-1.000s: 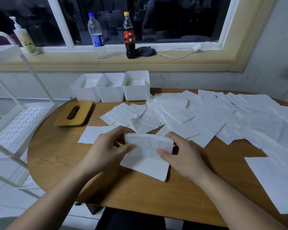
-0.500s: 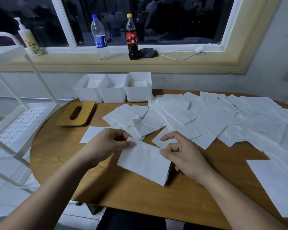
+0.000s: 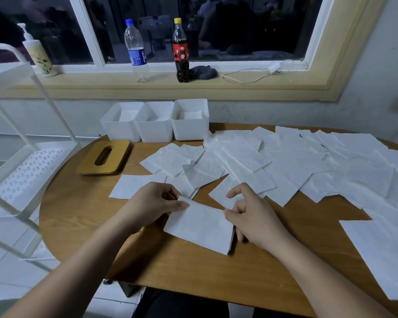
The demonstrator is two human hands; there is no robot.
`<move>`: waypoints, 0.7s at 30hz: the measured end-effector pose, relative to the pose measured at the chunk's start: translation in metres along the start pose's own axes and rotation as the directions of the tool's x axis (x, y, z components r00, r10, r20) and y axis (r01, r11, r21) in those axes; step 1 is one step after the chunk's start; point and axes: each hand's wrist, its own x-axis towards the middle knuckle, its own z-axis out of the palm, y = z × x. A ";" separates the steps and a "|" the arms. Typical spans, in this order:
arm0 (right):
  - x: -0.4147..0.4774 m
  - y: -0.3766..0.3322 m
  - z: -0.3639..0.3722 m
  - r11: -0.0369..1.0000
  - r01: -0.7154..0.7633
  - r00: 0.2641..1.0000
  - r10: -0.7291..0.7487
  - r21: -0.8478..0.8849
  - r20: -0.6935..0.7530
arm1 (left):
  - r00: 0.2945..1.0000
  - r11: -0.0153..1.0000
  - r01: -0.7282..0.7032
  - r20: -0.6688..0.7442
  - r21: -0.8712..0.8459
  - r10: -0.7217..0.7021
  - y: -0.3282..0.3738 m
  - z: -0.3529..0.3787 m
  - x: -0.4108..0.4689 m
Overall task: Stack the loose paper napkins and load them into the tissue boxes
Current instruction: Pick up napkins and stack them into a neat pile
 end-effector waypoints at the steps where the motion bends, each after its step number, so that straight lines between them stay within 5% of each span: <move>1: 0.000 0.001 0.000 1.000 -0.004 1.000 0.004 -0.014 -0.008 | 1.000 1.000 -0.008 -0.006 0.027 0.008 0.000 0.001 0.001; 10: 0.003 0.007 0.004 0.998 -0.005 0.993 -0.003 -0.065 -0.122 | 0.992 0.986 -0.073 -0.093 0.151 0.088 -0.006 0.009 0.004; 21: 0.003 0.012 0.005 0.989 0.055 0.993 -0.069 -0.136 -0.098 | 0.975 0.959 -0.112 -0.160 0.259 0.157 -0.010 0.007 0.004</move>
